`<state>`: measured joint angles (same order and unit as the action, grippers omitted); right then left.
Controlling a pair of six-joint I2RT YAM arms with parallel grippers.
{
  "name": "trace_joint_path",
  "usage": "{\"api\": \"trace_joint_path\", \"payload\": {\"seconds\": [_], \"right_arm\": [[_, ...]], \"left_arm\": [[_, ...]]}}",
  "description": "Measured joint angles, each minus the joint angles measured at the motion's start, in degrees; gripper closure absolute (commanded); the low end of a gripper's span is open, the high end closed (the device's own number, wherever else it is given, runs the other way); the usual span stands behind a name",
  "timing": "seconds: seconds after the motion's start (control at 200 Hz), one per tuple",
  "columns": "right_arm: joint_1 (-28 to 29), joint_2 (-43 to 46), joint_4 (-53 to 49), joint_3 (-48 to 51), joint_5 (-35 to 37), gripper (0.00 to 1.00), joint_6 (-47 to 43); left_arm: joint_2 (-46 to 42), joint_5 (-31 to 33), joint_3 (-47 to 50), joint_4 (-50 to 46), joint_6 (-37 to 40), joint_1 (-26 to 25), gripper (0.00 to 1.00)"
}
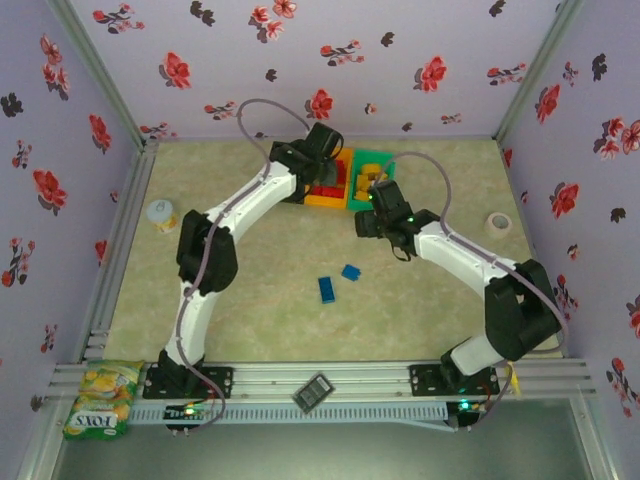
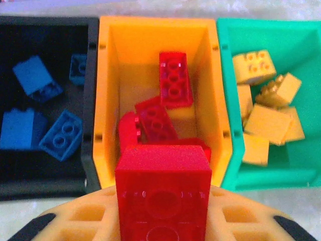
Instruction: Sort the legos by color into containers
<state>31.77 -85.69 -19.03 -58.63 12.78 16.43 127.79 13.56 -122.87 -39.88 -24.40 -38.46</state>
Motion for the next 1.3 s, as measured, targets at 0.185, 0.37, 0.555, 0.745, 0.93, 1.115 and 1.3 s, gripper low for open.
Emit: {"api": "trace_joint_path", "payload": {"seconds": [0.185, 0.37, 0.555, 0.745, 0.93, 1.115, 1.3], "right_arm": [[1.6, 1.5, -1.1, 1.8, 0.8, 0.25, 0.8], [2.9, 1.5, -2.0, 3.5, 1.0, 0.25, 1.8], [4.2, 0.8, -2.1, 4.4, 1.1, 0.25, 2.3], [5.7, -1.2, -2.4, 4.5, 1.0, 0.25, 1.9], [8.5, -2.5, -3.6, 5.1, -0.3, 0.23, 0.0], [10.6, -4.0, -5.0, 5.1, -2.7, 0.23, -1.5], [13.5, -5.4, -6.1, 5.2, -4.5, 0.24, -2.6]], "left_arm": [[9.7, 0.0, -13.4, -1.4, 1.2, 1.5, 0.64], [17.0, -0.2, -23.0, -3.0, 1.9, 2.6, 0.36], [16.2, -0.2, -21.5, -3.1, 1.9, 3.0, 0.34], [8.1, -0.3, -10.3, -2.4, 1.9, 3.0, 0.33], [-4.5, -1.1, 0.4, -1.5, 1.9, 3.0, 0.33], [-17.8, -1.4, 14.6, 2.2, 1.8, 3.0, 0.32], [-23.1, -1.3, 23.7, 4.1, 0.7, 3.0, 0.32]]}}
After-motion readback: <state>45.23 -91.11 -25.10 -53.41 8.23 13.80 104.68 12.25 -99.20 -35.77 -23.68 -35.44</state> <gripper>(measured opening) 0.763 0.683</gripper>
